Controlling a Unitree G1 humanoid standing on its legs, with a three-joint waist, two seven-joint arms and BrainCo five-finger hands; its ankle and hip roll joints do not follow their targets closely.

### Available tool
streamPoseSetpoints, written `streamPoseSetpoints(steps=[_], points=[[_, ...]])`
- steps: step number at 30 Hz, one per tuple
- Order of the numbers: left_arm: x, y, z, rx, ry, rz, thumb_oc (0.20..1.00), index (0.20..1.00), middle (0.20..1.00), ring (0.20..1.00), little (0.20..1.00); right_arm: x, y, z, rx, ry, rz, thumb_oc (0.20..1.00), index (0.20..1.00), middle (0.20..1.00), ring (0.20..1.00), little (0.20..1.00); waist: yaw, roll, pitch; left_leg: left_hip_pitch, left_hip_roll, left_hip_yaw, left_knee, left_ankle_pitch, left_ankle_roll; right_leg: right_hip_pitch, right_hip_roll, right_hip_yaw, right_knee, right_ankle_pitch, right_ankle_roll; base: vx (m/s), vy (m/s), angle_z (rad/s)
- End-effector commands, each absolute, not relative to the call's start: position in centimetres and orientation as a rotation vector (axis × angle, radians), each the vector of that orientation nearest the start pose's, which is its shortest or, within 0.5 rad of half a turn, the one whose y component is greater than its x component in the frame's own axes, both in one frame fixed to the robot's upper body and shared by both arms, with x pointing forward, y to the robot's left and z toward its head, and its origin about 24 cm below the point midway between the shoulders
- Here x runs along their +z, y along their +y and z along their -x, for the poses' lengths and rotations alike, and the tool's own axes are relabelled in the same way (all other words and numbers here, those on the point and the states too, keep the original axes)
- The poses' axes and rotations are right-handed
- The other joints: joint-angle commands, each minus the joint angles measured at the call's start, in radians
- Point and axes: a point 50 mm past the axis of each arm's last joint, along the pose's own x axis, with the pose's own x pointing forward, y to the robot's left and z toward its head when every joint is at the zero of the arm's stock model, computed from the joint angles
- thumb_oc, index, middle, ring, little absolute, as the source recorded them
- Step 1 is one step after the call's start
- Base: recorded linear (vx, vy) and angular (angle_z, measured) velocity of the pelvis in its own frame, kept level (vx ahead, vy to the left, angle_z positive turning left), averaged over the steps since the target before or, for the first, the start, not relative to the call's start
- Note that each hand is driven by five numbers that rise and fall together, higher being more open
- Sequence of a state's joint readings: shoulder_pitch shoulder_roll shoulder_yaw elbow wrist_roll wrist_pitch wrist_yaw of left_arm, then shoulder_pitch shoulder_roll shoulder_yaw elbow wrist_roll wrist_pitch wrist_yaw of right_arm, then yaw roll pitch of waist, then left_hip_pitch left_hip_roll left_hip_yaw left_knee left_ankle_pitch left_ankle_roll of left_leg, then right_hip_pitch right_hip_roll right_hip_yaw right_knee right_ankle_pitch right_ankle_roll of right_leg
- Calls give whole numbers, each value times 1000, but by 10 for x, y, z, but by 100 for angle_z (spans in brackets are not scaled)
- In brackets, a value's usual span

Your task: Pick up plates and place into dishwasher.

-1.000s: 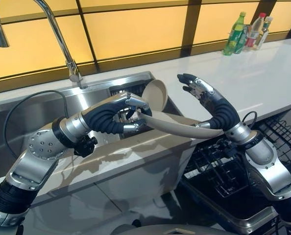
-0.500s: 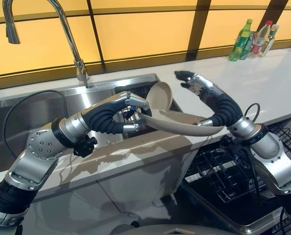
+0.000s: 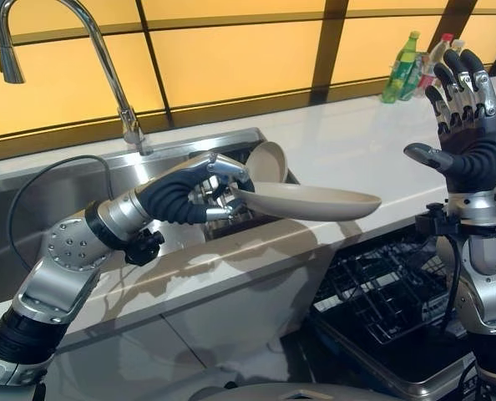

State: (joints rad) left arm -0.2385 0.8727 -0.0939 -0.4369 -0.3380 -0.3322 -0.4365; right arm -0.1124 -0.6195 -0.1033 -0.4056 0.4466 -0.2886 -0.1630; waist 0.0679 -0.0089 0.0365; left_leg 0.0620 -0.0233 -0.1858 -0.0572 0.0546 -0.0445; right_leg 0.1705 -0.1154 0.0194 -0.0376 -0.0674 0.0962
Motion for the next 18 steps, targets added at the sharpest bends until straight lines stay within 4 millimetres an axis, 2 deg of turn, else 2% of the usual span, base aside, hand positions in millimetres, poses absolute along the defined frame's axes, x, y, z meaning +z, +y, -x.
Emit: streamPoseSetpoints(steps=[1, 4, 7, 9, 12, 18], points=[[233, 180, -230, -697, -808, -618, 200, 200, 200, 200, 200, 234, -231, -222, 11, -904, 72, 1000, 1000, 1000, 1000, 1000, 1, 10, -60, 33, -8, 61, 39, -111, 54, -111, 13, -29, 68, 30, 11, -29, -1, -9], [236, 180, -231, -686, -827, -617, 200, 200, 200, 200, 200, 225, -215, -228, 256, -803, 146, 1000, 1000, 1000, 1000, 1000, -6, 10, -65, 31, -7, 69, 34, -109, 53, -116, 15, -23, 65, 30, 12, -35, 0, -14], [241, 182, -232, -674, -835, -618, 200, 200, 200, 200, 200, 217, -188, -220, 661, -703, 265, 1000, 1000, 1000, 1000, 1000, -9, 0, -72, 26, -1, 81, 31, -103, 47, -119, 13, -28, 61, 33, 13, -38, -21, -3], [241, 184, -234, -675, -825, -610, 200, 200, 200, 200, 200, 218, -181, -217, 769, -676, 337, 1000, 1000, 1000, 1000, 1000, -11, -7, -74, 24, 1, 87, 34, -102, 44, -119, 12, -30, 61, 33, 11, -8, -18, -1], [238, 182, -234, -686, -812, -606, 200, 200, 200, 200, 200, 217, -179, -217, 813, -640, 405, 1000, 1000, 1000, 1000, 1000, -11, -17, -74, 22, 5, 91, 36, -100, 41, -118, 15, -32, 63, 33, 8, -15, -54, -1], [236, 178, -226, -727, -832, -609, 200, 200, 200, 200, 200, 217, -174, -212, 881, -640, 434, 1000, 1000, 1000, 1000, 1000, -7, -19, -69, 22, 3, 84, 42, -108, 45, -110, 17, -30, 62, 26, 6, 7, -23, -4]])
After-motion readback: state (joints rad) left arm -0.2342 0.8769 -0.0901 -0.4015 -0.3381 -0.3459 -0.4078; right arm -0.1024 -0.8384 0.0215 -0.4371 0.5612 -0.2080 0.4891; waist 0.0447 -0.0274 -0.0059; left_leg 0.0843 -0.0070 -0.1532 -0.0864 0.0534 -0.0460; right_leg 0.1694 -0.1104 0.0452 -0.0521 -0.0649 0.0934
